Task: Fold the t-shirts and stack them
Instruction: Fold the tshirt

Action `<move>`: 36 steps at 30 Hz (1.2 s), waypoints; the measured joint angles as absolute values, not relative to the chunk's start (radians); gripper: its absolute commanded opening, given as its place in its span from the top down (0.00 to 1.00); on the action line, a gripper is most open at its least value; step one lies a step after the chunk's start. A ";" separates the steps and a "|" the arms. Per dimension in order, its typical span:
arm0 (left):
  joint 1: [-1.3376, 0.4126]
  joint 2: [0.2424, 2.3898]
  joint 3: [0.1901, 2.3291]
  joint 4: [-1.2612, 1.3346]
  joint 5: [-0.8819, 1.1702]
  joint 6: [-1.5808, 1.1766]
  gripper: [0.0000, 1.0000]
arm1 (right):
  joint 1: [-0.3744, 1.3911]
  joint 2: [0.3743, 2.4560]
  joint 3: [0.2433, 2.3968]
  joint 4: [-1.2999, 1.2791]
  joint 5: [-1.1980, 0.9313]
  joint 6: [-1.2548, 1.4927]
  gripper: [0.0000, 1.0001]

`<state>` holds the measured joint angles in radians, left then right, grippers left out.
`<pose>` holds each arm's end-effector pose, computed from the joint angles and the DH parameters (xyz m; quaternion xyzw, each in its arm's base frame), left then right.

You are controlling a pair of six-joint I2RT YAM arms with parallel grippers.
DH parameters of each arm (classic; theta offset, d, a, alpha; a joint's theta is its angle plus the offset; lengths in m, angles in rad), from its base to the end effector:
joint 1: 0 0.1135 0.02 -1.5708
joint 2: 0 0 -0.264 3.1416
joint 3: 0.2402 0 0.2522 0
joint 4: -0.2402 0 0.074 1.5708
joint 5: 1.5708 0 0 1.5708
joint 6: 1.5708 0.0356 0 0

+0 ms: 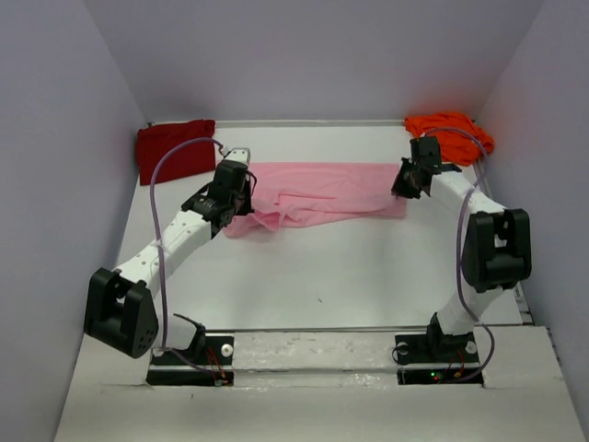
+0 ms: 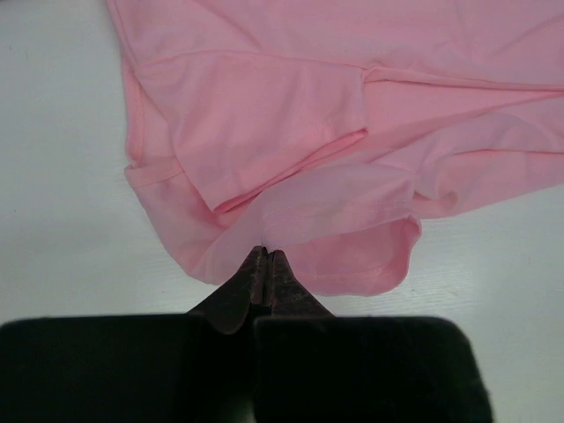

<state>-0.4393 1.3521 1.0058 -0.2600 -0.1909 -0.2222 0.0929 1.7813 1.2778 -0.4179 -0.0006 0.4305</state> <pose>0.2771 -0.1228 0.2824 0.0516 0.8815 -0.0701 0.4641 0.3833 0.0357 0.2187 0.1591 0.9343 0.0828 0.3081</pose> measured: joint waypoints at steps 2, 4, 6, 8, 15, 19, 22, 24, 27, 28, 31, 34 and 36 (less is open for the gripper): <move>-0.444 1.321 1.006 -0.273 -0.182 -0.229 1.00 | 0.104 1.700 1.225 -0.417 -0.014 0.454 1.00; -0.445 1.288 1.008 -0.287 -0.173 -0.234 1.00 | 0.121 1.600 1.170 -0.419 -0.024 0.467 1.00; -0.445 1.249 1.010 -0.303 -0.170 -0.240 1.00 | 0.133 1.510 1.116 -0.418 -0.038 0.476 1.00; -0.445 1.216 1.010 -0.315 -0.168 -0.246 1.00 | 0.136 1.451 1.081 -0.420 -0.063 0.489 1.00; -0.445 1.118 1.011 -0.373 -0.157 -0.272 1.00 | 0.139 1.306 0.974 -0.451 -0.115 0.517 1.00; -0.444 1.086 1.014 -0.396 -0.166 -0.279 1.00 | 0.139 1.232 0.952 -0.492 -0.104 0.517 1.00; -0.439 1.079 1.016 -0.403 -0.178 -0.282 1.00 | 0.139 1.195 0.952 -0.498 -0.081 0.521 1.00; -0.434 1.079 1.016 -0.406 -0.187 -0.282 1.00 | 0.139 1.185 0.952 -0.501 -0.062 0.521 1.00; -0.406 1.079 1.016 -0.403 -0.207 -0.282 1.00 | 0.139 1.192 0.953 -0.509 -0.010 0.529 1.00; -0.398 1.080 1.016 -0.400 -0.213 -0.282 1.00 | 0.139 1.197 0.953 -0.510 0.001 0.532 1.00; -0.360 1.093 1.013 -0.385 -0.225 -0.278 1.00 | 0.139 1.243 0.957 -0.511 0.040 0.541 1.00; -0.327 1.135 1.013 -0.365 -0.238 -0.278 1.00 | 0.139 1.305 0.965 -0.515 0.072 0.552 1.00; -0.309 1.180 1.014 -0.355 -0.241 -0.278 1.00 | 0.139 1.351 0.976 -0.515 0.091 0.555 1.00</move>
<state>-0.3092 1.1797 1.0138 -0.3546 -0.2413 -0.2779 0.1394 1.3506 0.9764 -0.5148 0.0906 0.5552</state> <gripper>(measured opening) 0.014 0.022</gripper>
